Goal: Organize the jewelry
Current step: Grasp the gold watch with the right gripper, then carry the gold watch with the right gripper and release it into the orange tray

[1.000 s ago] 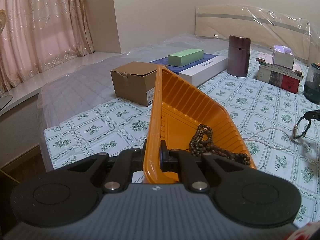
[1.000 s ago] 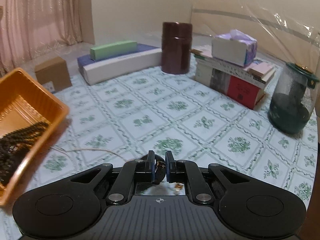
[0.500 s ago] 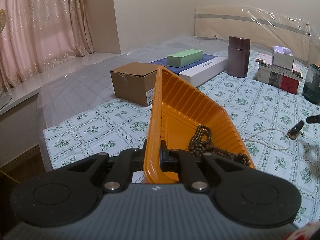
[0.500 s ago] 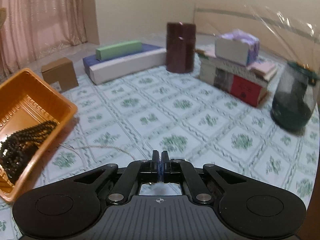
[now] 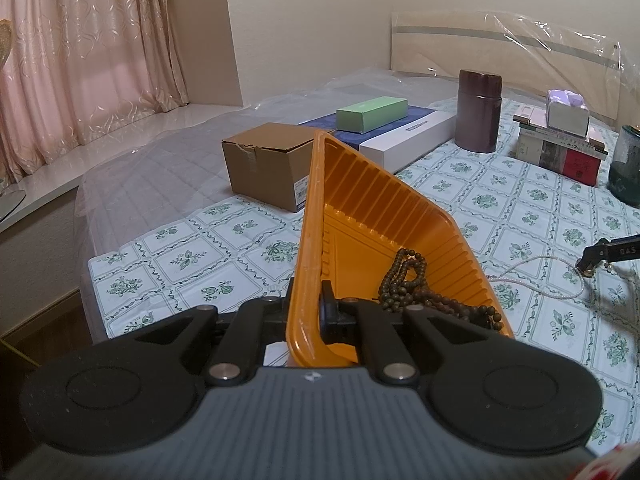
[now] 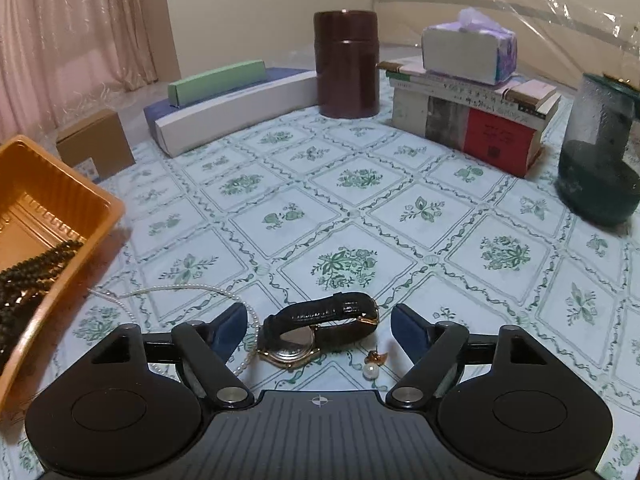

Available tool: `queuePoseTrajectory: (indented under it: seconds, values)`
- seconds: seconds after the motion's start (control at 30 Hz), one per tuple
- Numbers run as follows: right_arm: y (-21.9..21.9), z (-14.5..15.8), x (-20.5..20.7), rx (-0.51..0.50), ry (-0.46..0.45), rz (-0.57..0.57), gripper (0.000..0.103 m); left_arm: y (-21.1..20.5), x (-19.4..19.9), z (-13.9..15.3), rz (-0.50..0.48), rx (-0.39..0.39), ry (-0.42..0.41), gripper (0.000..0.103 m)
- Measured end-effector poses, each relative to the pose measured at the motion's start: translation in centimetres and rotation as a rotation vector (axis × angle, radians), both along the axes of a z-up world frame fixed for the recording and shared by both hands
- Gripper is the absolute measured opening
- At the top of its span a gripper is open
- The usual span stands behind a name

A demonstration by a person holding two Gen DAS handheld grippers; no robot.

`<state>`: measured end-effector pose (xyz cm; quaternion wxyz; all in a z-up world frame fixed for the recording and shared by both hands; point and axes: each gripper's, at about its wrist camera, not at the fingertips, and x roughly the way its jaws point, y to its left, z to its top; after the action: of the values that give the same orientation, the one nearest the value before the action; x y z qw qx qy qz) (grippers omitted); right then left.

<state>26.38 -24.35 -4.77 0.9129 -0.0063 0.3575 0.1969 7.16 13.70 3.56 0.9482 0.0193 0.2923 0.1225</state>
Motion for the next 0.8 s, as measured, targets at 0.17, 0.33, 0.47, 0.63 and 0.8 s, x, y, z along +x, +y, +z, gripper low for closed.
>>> queuePoseTrajectory:
  seconds: [0.17,0.33,0.47,0.63,0.8]
  values:
    - [0.2,-0.7,0.8,0.001,0.026,0.004,0.066,0.0,0.0,0.0,0.000,0.000,-0.001,0.006]
    - [0.7,0.2,-0.2,-0.030,-0.020,0.010,0.052,0.0,0.0,0.0,-0.001,0.000,-0.001,0.006]
    - [1.4,1.1,-1.1,-0.052,-0.054,0.030,0.046,0.1,0.0,0.0,-0.002,-0.002,-0.003,0.007]
    - [2.1,2.5,-2.4,-0.055,-0.101,0.053,0.044,0.1,0.0,0.0,-0.003,-0.003,-0.004,0.007]
    - [3.1,4.5,-3.2,-0.039,-0.141,0.084,0.044,0.1,-0.1,0.0,-0.003,-0.004,-0.004,0.007]
